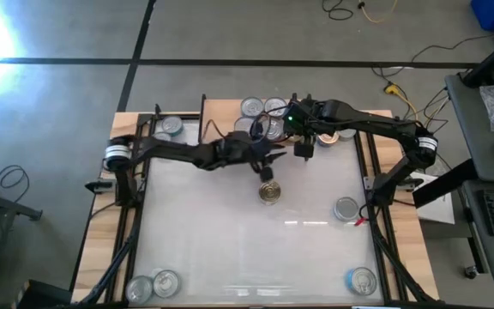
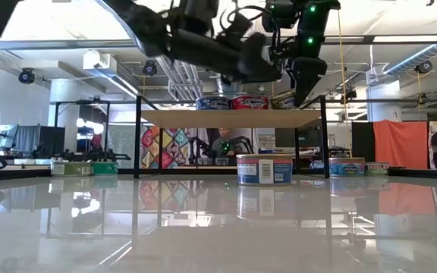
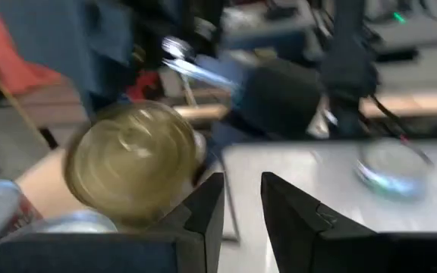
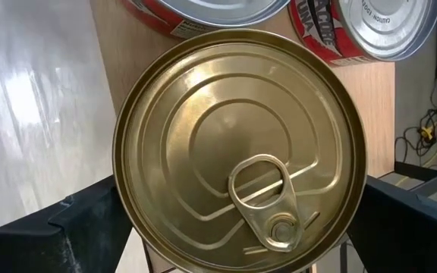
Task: Stack canned seafood by type on shelf
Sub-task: Put the bottom left green tuna can on the shelf
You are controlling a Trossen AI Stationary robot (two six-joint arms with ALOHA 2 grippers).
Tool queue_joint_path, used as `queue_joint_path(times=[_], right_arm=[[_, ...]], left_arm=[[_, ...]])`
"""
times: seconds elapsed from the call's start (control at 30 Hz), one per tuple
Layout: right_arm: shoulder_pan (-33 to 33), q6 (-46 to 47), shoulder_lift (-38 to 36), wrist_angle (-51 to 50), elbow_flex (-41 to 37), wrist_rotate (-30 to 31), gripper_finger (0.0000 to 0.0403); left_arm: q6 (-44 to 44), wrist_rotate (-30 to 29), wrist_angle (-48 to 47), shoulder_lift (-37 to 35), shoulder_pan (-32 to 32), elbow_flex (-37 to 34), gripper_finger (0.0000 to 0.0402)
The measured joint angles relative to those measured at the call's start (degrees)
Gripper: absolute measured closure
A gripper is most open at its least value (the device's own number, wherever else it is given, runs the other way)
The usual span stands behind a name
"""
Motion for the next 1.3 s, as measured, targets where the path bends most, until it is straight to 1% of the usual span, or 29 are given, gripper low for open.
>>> queue_joint_path(times=[0.1,0.17,0.23,0.3,0.4,0.5,0.67,1.0,1.3], right_arm=[[0.0,0.0,0.0,0.02,0.0,0.0,0.0003],[0.0,0.0,0.0,0.03,0.0,0.0,0.0003],[0.0,-0.06,-0.01,0.0,0.0,-0.02,0.0003],[-0.04,-0.2,-0.03,0.02,0.0,0.0,0.0003],[-0.05,-0.44,-0.09,-0.13,0.0,0.02,0.0003],[-0.04,-0.55,-0.11,0.0,0.0,-0.83,0.0003],[0.02,-2.41,-0.13,-0.03,-0.02,-5.19,0.0003],[-0.48,-2.95,-0.13,-0.03,-0.04,-4.5,0.0003],[-0.48,-4.52,-0.17,-2.43,-0.04,-4.48,0.0003]], left_arm=[[-0.19,-3.68,5.6,3.2,0.16,2.46,0.0326],[0.44,-6.26,6.99,5.55,0.19,4.54,0.0326],[0.98,-8.35,6.44,7.92,0.19,6.68,0.0326],[1.08,-8.99,6.32,9.8,0.25,8.8,0.0326],[1.11,-10.01,5.41,11.39,0.36,11.37,0.0326],[1.19,-11.93,1.59,11.97,0.41,12.57,0.0326],[0.85,-12.82,-0.42,11.98,1.22,13.7,0.0326],[-1.52,-12.78,-1.87,11.95,2.39,13.82,0.0326],[-2.0,-12.54,-4.65,11.67,2.67,13.81,0.0326]])
